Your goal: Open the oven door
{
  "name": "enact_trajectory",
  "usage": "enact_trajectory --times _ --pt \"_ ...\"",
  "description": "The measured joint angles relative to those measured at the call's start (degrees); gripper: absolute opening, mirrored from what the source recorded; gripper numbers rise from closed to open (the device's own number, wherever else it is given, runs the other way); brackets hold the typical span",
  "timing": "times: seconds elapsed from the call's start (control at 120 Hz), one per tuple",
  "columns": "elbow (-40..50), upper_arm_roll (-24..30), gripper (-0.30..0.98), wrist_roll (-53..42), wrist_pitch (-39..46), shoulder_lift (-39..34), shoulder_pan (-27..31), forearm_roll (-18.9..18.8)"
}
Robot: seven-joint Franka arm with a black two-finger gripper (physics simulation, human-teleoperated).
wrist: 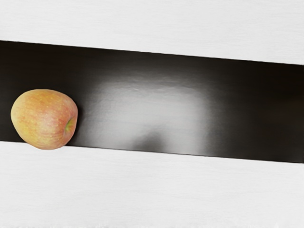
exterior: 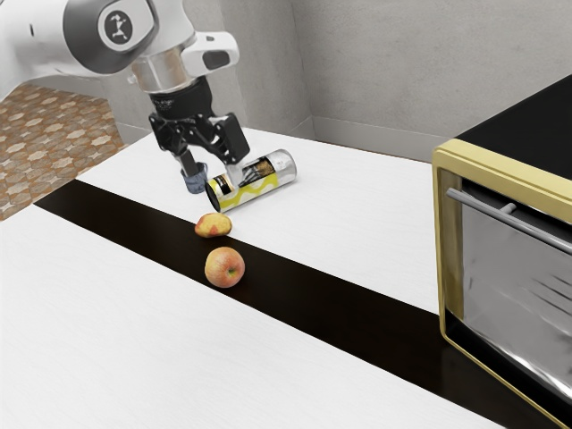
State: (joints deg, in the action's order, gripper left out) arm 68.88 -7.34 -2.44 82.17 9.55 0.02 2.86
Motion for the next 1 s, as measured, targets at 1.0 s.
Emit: enact_trajectory --times 1.0 --pt "-14.5 50.3 0.68 -45.6 6.8 8.5 -13.0 -10.1"
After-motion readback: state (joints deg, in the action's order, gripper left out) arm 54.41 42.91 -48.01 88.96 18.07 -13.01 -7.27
